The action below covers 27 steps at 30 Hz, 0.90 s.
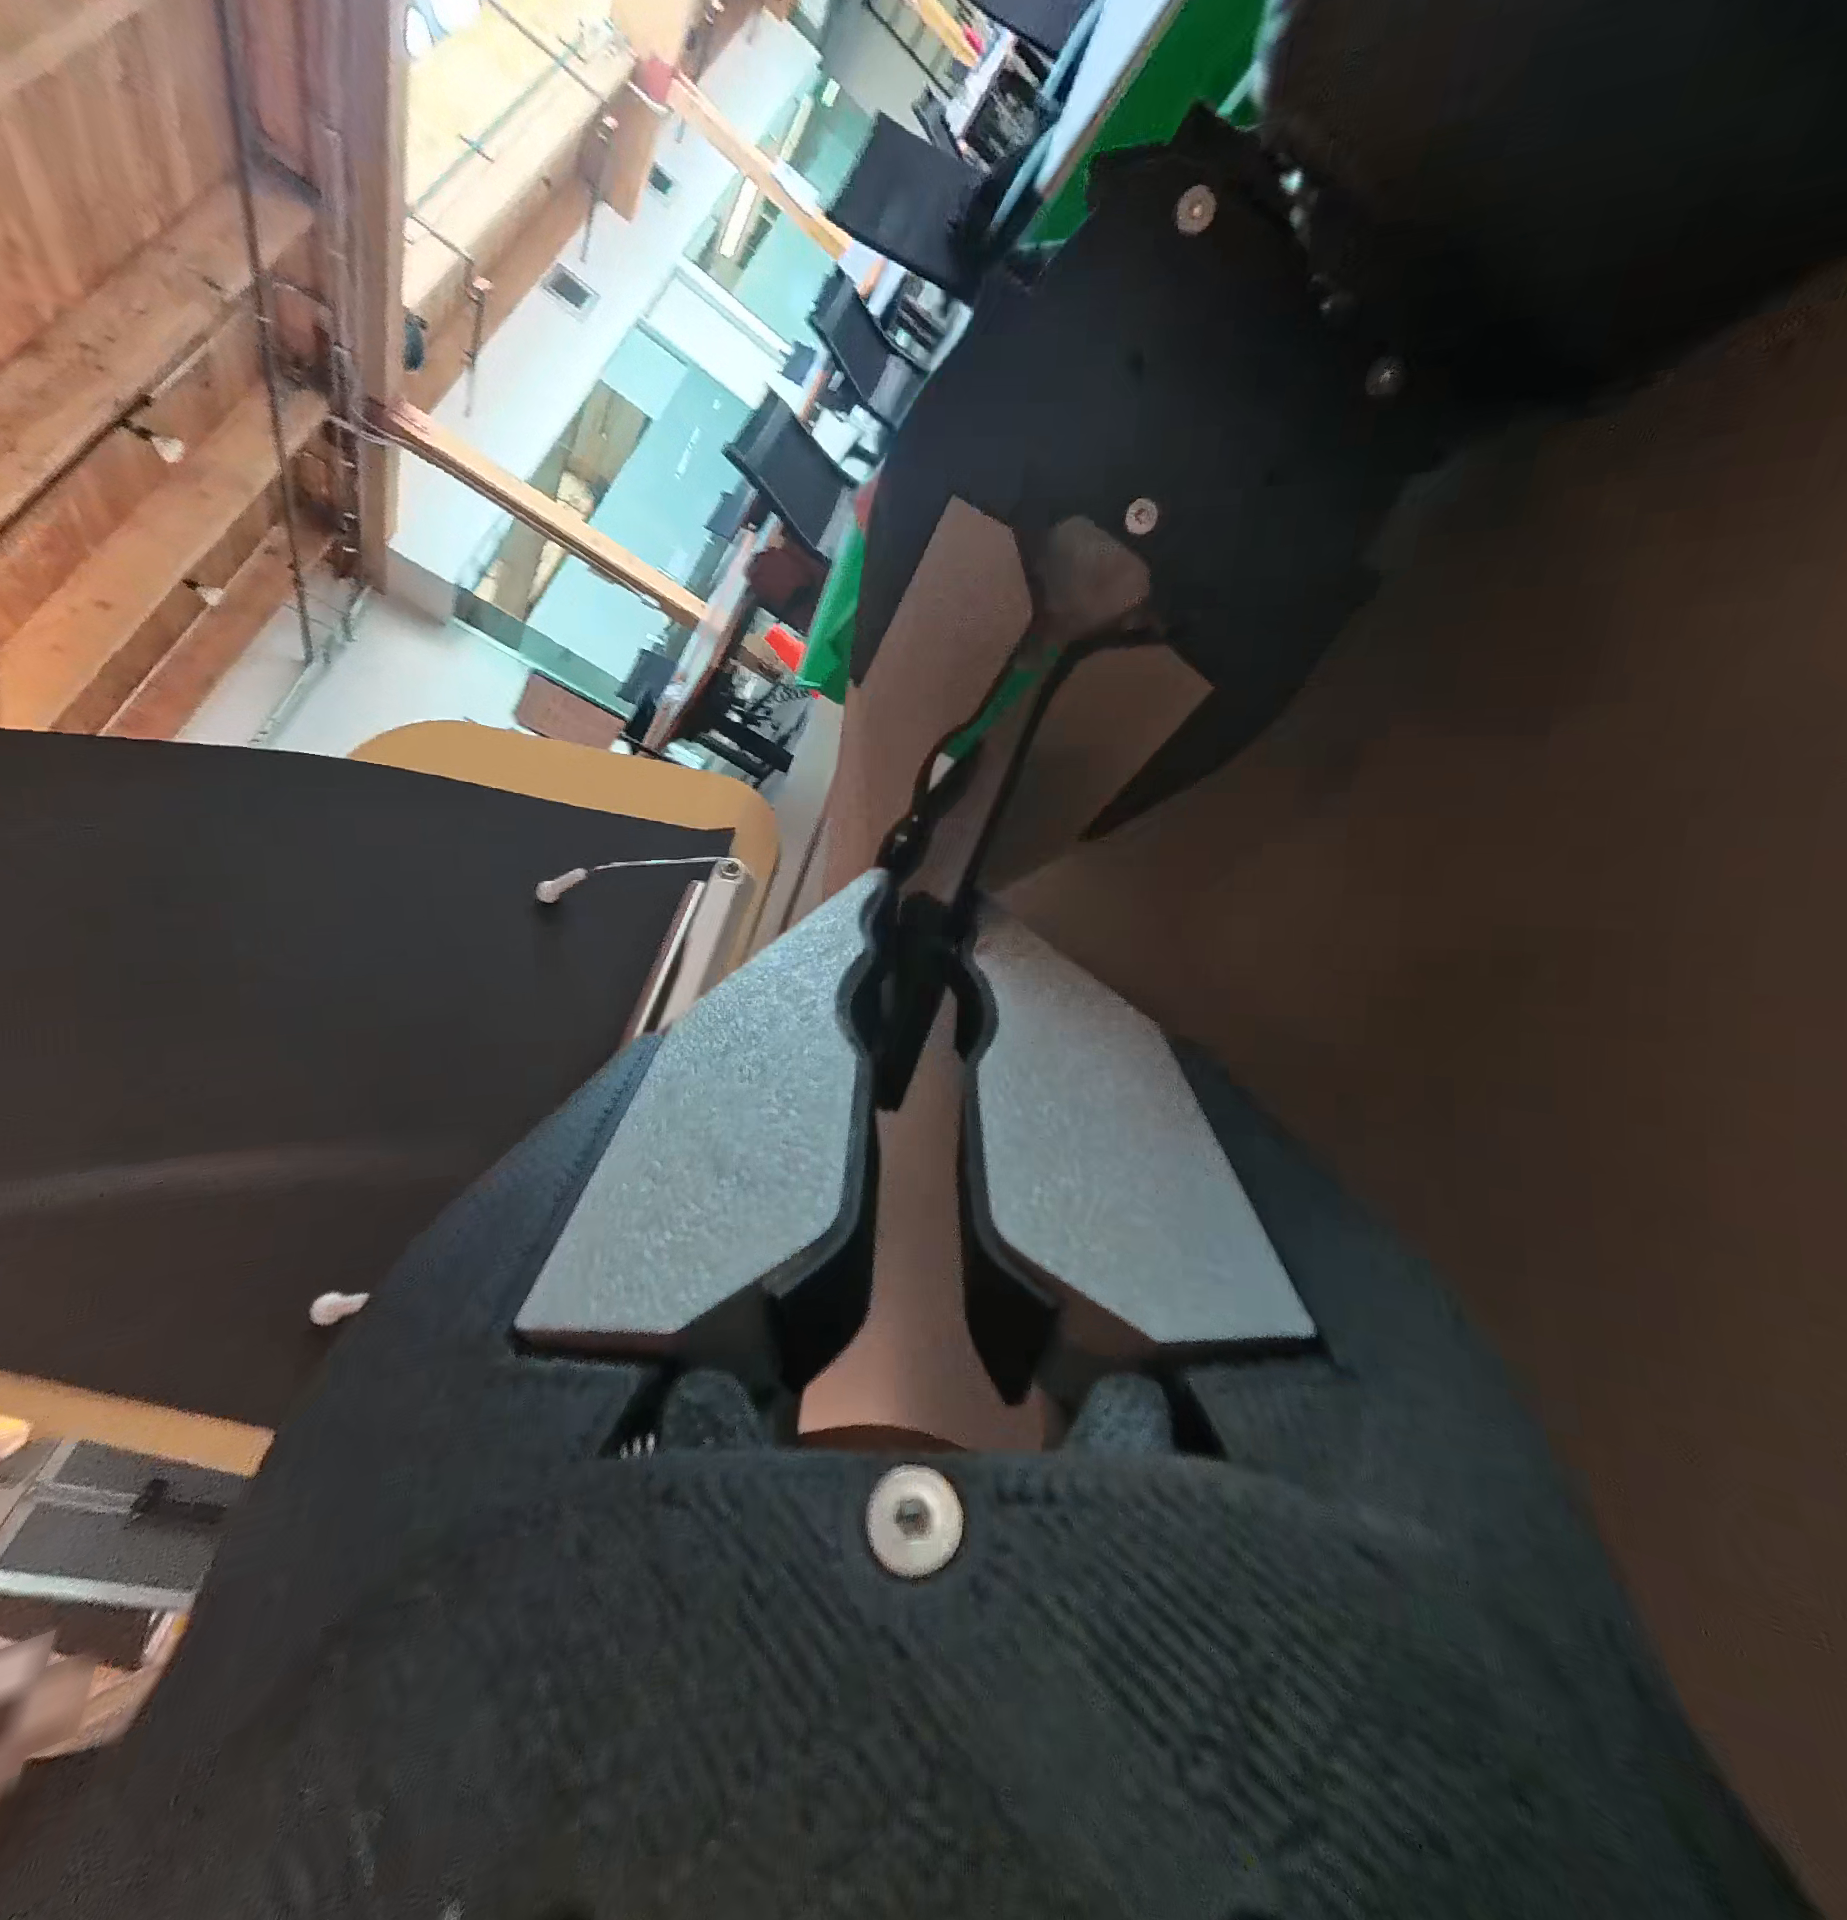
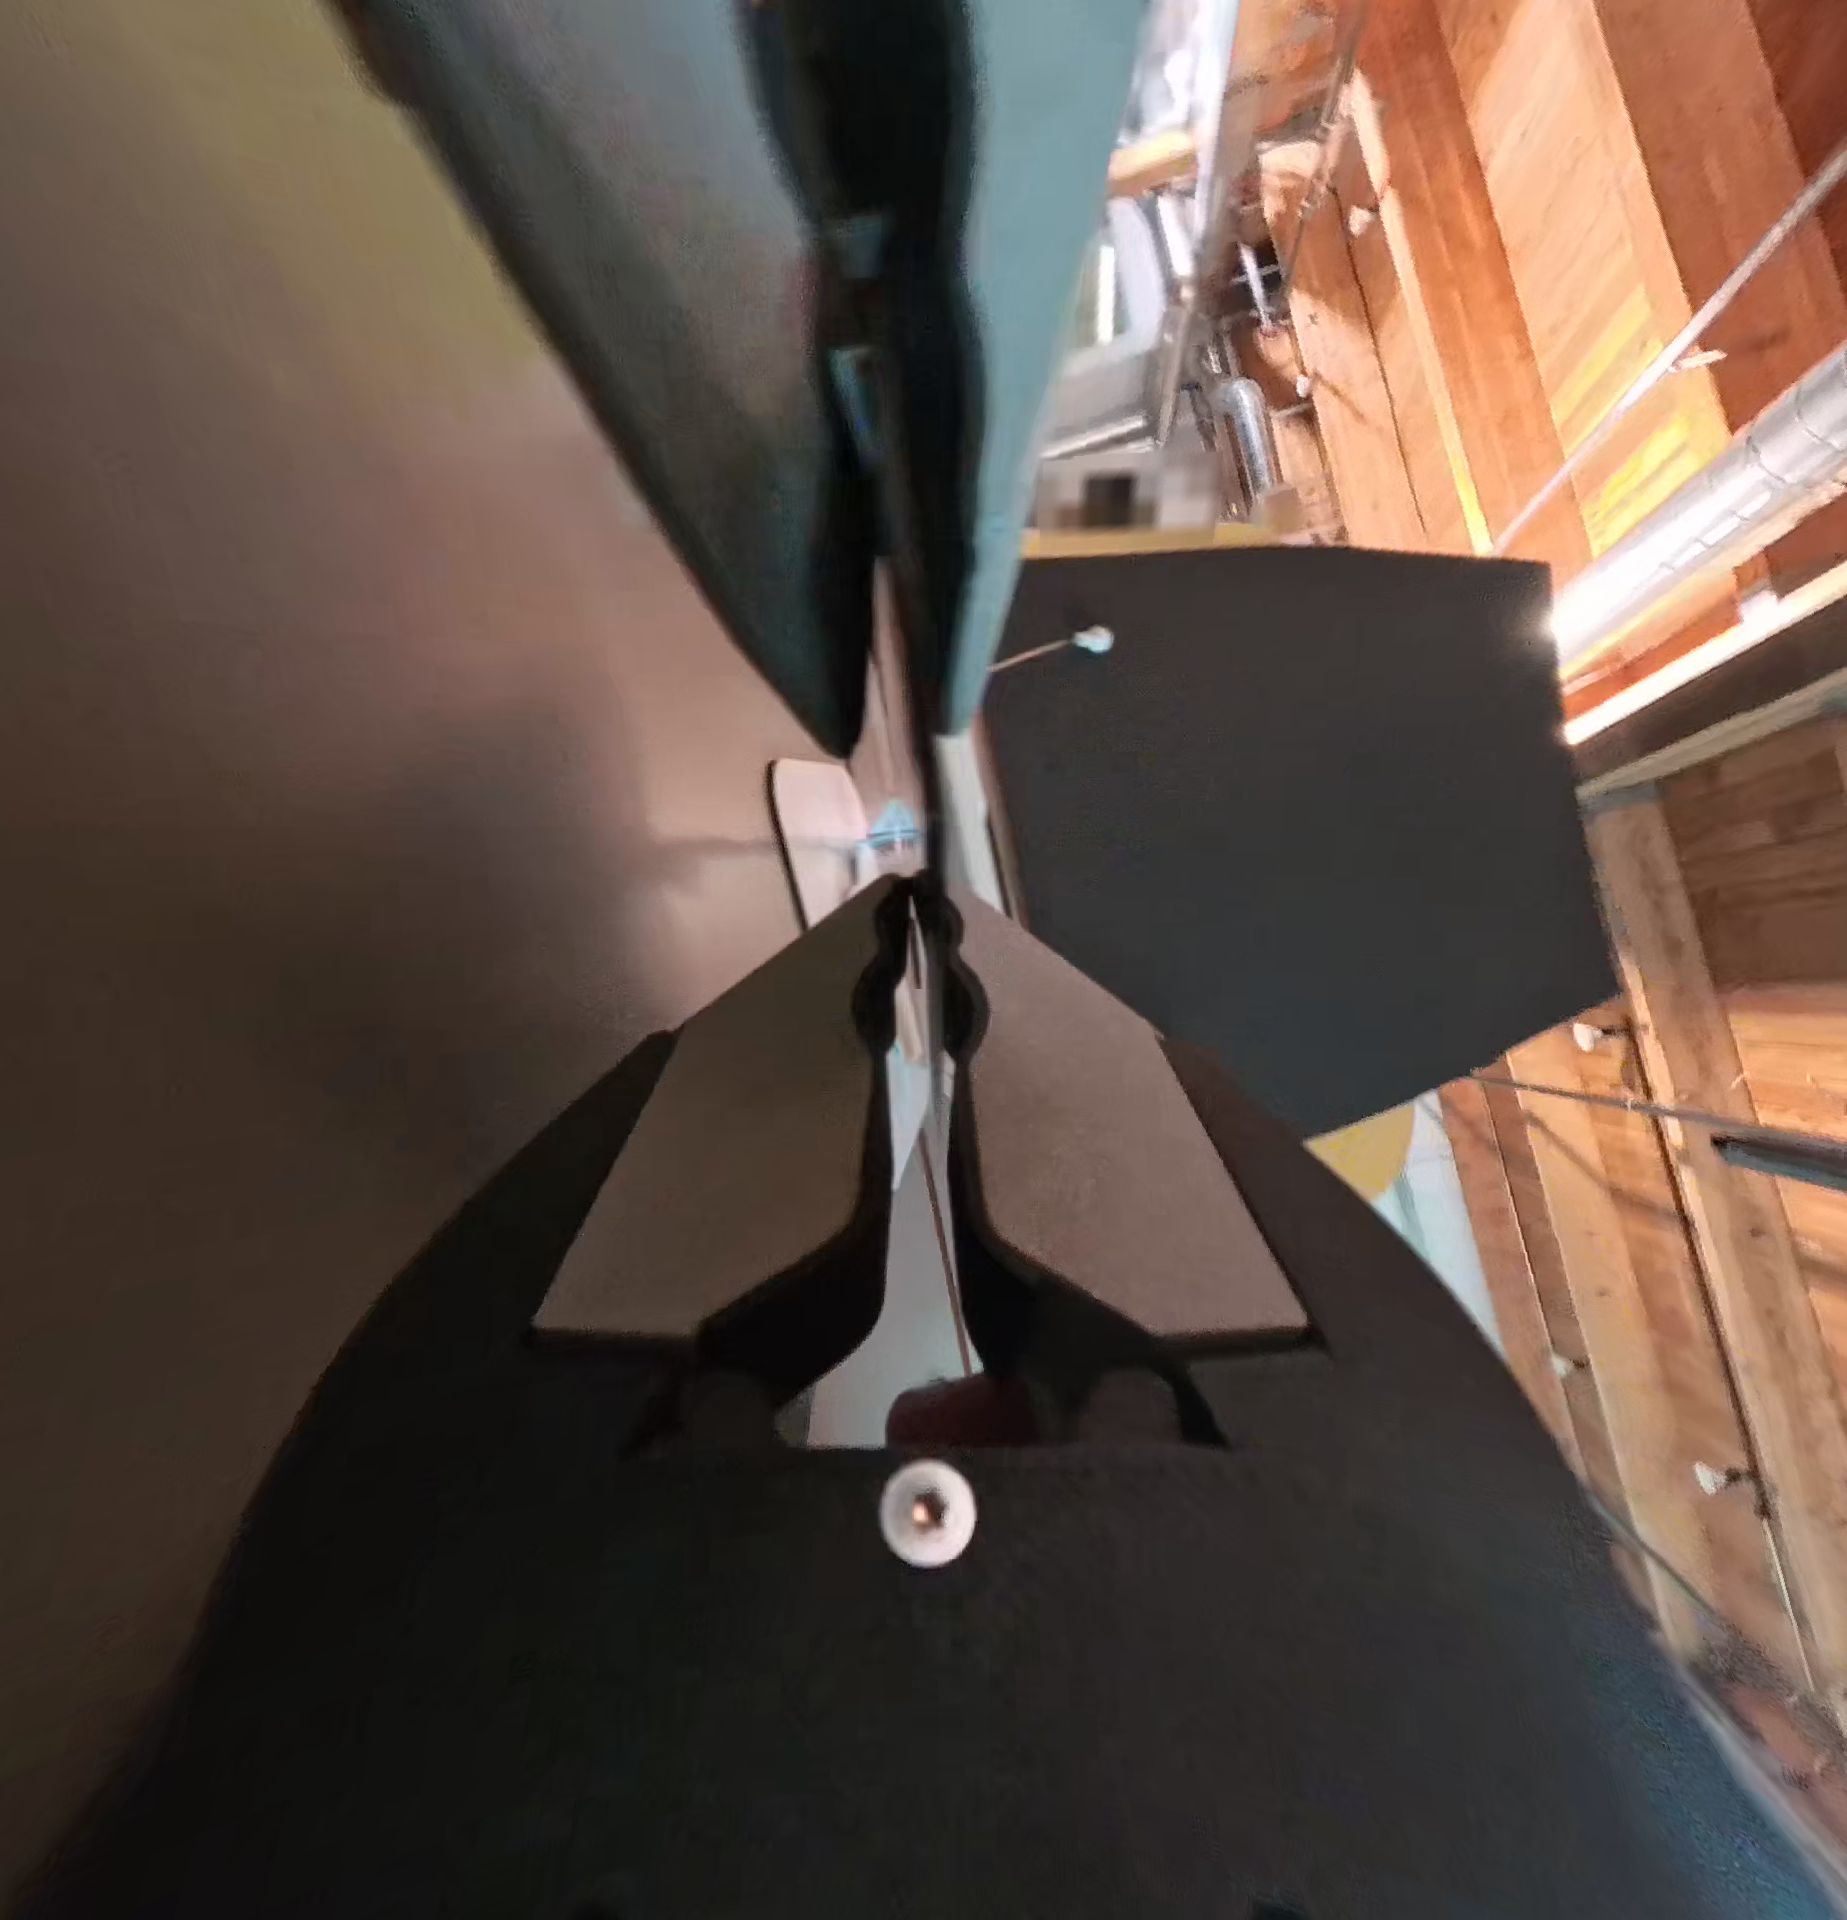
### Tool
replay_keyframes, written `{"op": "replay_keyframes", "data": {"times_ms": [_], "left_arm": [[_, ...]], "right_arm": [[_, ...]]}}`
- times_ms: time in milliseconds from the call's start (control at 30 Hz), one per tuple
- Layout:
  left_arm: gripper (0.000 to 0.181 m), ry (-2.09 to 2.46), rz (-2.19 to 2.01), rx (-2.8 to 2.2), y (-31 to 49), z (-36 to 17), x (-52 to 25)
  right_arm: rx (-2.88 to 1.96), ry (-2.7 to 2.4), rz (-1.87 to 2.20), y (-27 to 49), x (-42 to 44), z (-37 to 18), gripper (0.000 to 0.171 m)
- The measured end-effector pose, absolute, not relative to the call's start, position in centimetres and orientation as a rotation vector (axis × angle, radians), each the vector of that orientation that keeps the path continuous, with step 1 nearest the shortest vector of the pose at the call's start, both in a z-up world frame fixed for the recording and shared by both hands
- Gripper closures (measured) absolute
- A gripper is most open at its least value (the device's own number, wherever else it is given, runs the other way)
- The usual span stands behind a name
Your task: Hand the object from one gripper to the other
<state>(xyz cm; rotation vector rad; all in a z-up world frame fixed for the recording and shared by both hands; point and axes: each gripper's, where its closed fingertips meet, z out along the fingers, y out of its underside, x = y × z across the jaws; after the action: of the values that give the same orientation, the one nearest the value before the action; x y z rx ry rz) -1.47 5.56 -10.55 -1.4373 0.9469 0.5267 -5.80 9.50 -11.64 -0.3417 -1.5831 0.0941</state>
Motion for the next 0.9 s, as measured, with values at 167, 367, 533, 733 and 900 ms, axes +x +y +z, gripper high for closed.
{"op": "replay_keyframes", "data": {"times_ms": [167, 367, 533, 733, 900], "left_arm": [[0.169, 0.837, 0.500, -1.413, 5.7, -9.3, -2.1], [0.155, 0.675, 0.476, -1.302, 4.9, -6.6, -3.5], [0.148, 0.553, 0.314, -1.260, 4.2, -4.7, -4.1], [0.142, 0.480, 0.294, -1.389, 5.4, -6.2, -6.1], [0.138, 0.447, 0.156, -1.500, 6.2, -7.8, -6.2]], "right_arm": [[-0.412, -1.541, 0.126, 10.1, -5.6, -10.2, 0.171], [-0.554, -1.490, 0.193, 11.9, -5.4, -9.3, 0.171], [-0.724, -1.356, 0.439, 13.8, -4.3, -6.6, 0.171], [-0.891, -1.277, 1.099, 12.6, -3.1, -3.8, 0.171], [-0.933, -1.260, 1.563, 12.1, -1.7, -2.3, 0.171]]}}
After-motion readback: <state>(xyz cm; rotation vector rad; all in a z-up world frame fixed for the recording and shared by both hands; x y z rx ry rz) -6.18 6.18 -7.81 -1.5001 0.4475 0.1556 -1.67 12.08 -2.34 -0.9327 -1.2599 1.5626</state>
